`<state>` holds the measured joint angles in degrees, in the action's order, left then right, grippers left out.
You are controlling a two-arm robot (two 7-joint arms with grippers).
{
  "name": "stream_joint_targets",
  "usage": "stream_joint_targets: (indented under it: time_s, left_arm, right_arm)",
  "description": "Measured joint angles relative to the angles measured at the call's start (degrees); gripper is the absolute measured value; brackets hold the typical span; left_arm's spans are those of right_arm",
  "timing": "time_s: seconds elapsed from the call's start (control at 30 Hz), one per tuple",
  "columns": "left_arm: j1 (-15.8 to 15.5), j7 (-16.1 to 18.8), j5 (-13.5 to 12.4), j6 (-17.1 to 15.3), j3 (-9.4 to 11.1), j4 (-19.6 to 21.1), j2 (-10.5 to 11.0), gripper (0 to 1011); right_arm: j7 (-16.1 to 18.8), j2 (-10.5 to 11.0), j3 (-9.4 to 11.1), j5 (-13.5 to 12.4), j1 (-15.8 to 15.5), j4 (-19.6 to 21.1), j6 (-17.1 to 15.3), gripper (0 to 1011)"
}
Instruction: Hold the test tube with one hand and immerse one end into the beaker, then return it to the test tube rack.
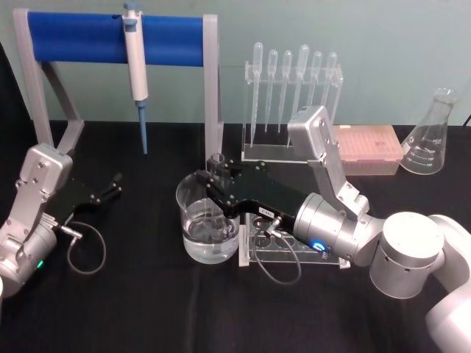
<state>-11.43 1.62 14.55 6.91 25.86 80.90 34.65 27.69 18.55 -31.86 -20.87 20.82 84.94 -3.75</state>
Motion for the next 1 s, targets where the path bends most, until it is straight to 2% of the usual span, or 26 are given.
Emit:
stream_joint_targets:
  time_s: [1.0]
  left_arm:
    - [0.0,0.0,0.0,0.0,0.0,0.0,0.0,1000]
  right_arm:
    - [0.0,0.0,0.0,0.0,0.0,0.0,0.0,224]
